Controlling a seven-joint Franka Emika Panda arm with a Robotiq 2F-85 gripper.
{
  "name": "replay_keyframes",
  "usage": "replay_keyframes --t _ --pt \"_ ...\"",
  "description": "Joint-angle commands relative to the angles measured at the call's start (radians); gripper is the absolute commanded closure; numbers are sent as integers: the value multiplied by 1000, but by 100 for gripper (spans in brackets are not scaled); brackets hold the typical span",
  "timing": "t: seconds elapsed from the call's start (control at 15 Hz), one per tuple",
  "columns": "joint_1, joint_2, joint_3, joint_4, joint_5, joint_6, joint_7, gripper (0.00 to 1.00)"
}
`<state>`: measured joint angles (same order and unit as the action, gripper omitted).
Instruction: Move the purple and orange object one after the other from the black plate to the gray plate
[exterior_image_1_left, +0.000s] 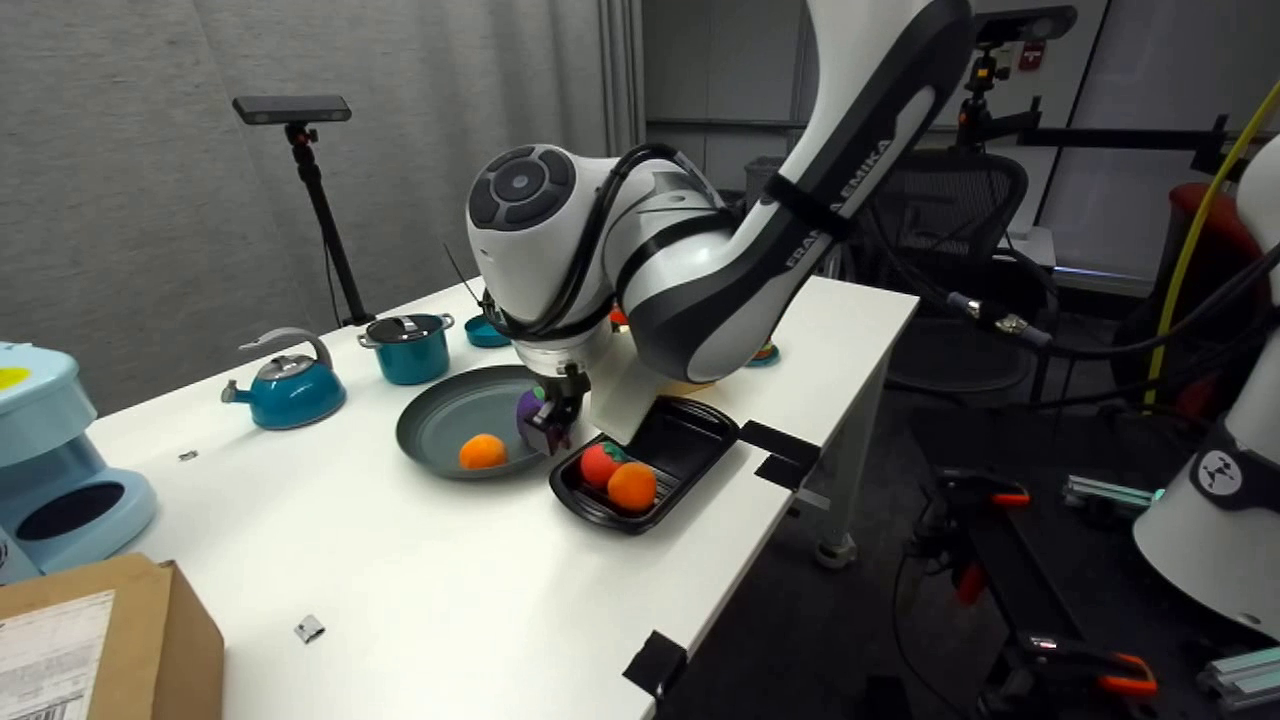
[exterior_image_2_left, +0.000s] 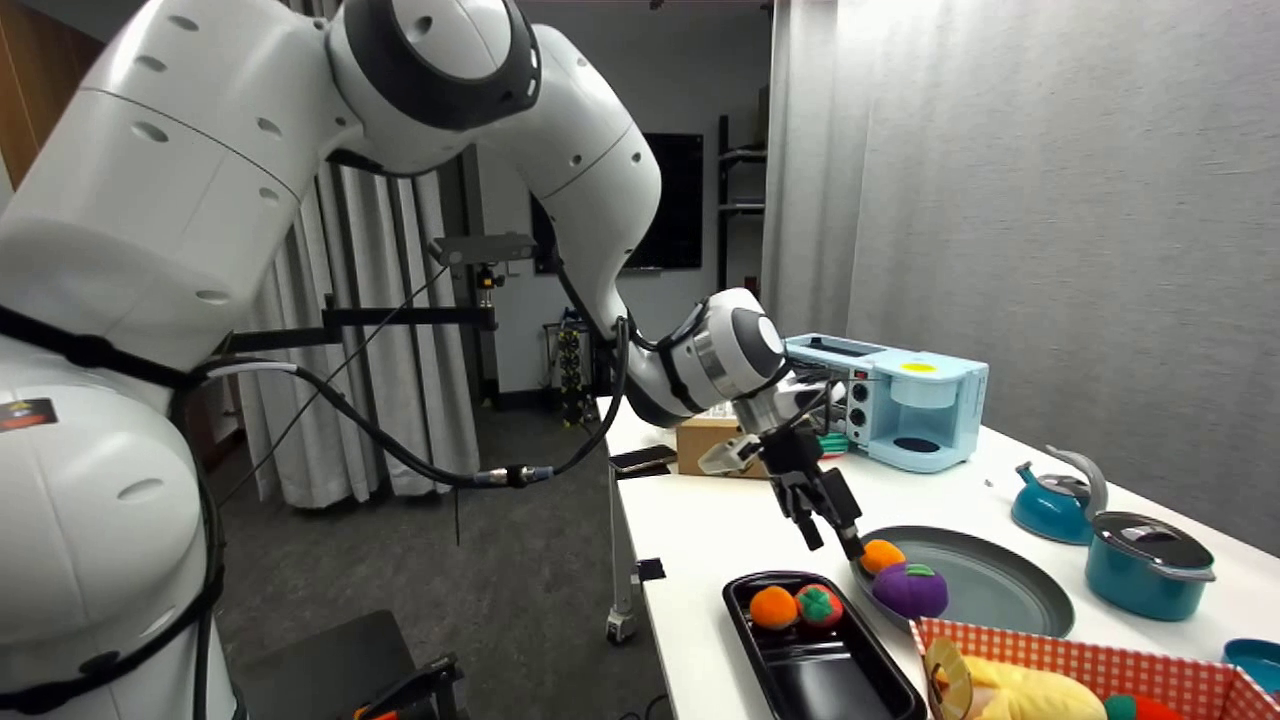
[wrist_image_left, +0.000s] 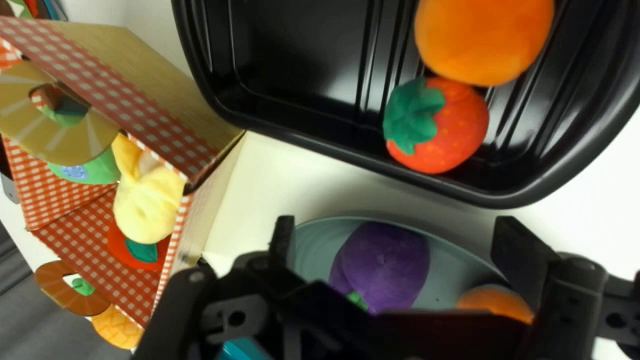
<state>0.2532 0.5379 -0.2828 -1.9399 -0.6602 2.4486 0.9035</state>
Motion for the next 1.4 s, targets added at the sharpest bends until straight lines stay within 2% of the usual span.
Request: replay_keyframes --t 0.0,0.2,0.6,0.93,1.33 --pt "3 -101 45 -114 -24 -45 23 0" --pt "-13 -114 75 -155 -20 -58 31 0" --pt "-50 -73 72 -195 -26 -35 24 0" --pt "-75 -39 74 -184 -18 -29 -2 0" --pt "-72 -70 79 -164 -18 -40 -27 0"
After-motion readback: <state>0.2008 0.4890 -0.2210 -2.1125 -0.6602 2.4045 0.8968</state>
